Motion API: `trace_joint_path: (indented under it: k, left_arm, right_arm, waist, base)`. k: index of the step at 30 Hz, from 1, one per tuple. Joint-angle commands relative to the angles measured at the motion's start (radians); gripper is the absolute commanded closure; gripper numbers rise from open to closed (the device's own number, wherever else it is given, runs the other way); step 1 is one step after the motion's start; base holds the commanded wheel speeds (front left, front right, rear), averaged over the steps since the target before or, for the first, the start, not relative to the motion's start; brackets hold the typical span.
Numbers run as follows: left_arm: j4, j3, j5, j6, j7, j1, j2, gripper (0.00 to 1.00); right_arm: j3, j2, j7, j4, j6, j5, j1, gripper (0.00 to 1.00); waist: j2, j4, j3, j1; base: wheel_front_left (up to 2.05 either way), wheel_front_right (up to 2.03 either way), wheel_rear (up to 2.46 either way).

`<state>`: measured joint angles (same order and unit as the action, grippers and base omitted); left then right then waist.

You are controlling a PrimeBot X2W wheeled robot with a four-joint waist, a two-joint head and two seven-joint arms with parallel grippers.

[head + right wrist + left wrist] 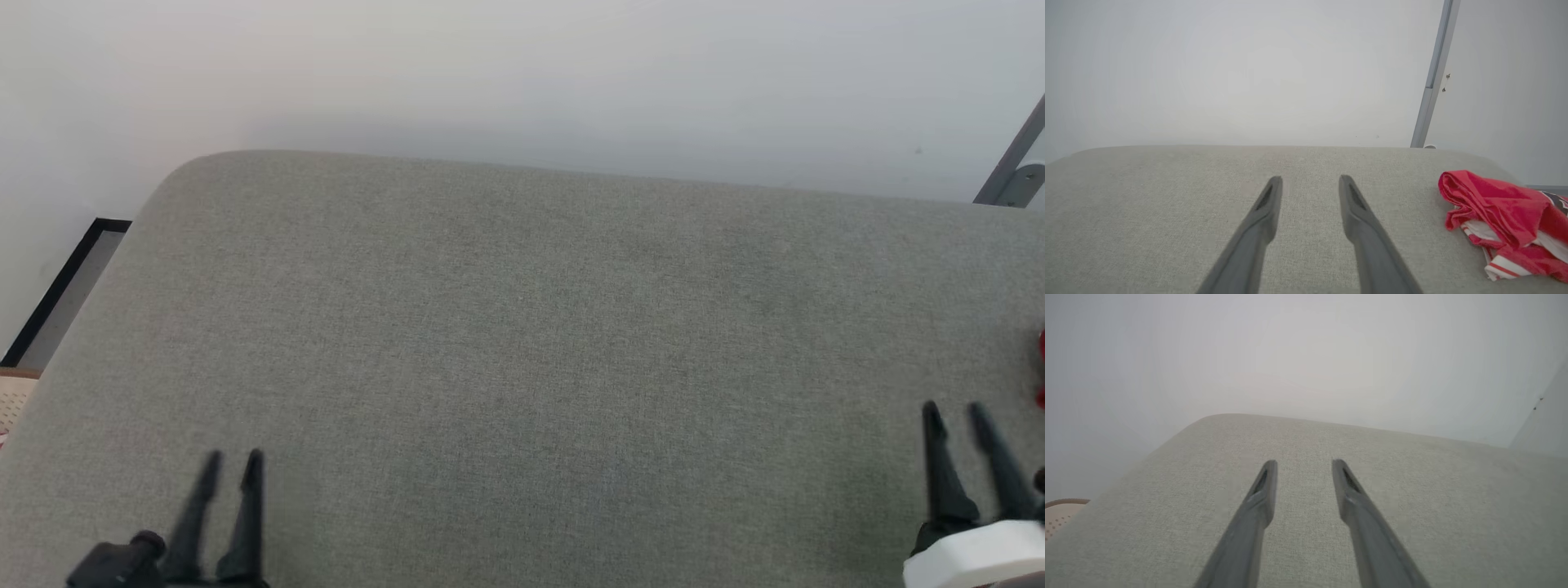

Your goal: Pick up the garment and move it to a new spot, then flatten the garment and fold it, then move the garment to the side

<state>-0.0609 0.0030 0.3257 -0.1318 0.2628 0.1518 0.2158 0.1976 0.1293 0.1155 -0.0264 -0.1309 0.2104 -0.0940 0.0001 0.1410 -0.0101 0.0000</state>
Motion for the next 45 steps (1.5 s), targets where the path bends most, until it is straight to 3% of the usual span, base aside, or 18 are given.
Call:
trace_joint_path:
  k: [1,27,45]
  left_arm:
    - [-0.007,-0.002,0.0,0.0,0.0,0.0,-0.004,1.0]
    - [-0.073,0.011,0.415,0.001,-0.1,-0.083,-0.043,1.0]
    - [-0.097,0.024,0.636,0.001,-0.158,-0.127,-0.065,1.0]
  right_arm:
    - [-0.001,-0.003,0.0,-0.008,0.0,0.0,0.0,1.0]
    - [-0.025,-0.029,-0.073,-0.081,0.0,0.432,0.064,1.0]
    - [-0.041,-0.041,-0.11,-0.114,0.0,0.668,0.1,1.0]
  waist:
    - [-0.0001,0.0,0.0,0.0]
    - [-0.0001,-0.028,0.001,0.0]
    - [-0.0001,-0.047,0.002,0.0]
  base:
    - [0.0,0.0,0.0]
    - [0.0,0.0,0.0]
    - [0.0,0.0,0.0]
